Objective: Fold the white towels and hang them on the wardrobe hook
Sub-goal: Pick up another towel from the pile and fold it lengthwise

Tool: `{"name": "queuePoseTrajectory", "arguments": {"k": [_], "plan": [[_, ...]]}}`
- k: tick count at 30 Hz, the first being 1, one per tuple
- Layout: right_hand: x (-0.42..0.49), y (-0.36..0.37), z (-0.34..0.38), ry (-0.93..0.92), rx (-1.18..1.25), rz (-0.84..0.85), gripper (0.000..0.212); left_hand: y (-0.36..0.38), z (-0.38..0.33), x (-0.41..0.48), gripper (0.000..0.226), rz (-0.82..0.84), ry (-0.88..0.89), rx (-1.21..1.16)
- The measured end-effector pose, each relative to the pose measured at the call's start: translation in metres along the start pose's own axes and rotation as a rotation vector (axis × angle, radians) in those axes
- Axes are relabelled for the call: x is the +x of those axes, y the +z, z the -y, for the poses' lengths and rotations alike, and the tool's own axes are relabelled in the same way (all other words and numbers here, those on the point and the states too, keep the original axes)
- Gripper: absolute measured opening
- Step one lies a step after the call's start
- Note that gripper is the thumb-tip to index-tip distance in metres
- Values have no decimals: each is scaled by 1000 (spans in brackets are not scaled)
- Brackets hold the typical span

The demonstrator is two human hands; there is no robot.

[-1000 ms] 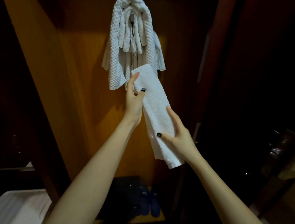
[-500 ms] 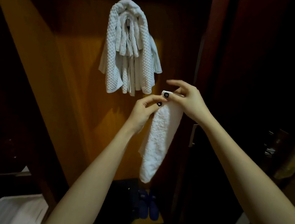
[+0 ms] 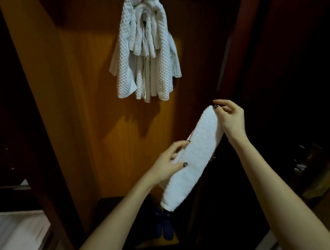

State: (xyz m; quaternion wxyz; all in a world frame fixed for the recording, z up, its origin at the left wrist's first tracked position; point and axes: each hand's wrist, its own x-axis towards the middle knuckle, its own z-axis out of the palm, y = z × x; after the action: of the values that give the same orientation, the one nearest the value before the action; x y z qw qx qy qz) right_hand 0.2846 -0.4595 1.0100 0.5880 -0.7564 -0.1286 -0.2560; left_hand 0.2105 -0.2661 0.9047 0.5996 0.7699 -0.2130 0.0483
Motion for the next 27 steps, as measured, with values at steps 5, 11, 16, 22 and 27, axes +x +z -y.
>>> {"name": "queuePoseTrajectory", "arguments": {"k": [5, 11, 16, 22, 27], "plan": [[-12, -31, -27, 100, -103, 352, 32, -38, 15, 8, 20, -98, -55, 36], [-12, -26, -44, 84, -191, 360, 6, -61, 20, 21, 21, 131, -204, 209], [0, -23, -52, 101, -111, 197, 9, -55, 37, 19, 20, 348, -279, 354], [17, -30, -35, 110, -13, 129, 8, -30, 61, 11, 24, 46, -232, 423], [29, -17, -2, -10, -102, 138, 7, 14, 54, 20, 25, -54, -176, 235]]}}
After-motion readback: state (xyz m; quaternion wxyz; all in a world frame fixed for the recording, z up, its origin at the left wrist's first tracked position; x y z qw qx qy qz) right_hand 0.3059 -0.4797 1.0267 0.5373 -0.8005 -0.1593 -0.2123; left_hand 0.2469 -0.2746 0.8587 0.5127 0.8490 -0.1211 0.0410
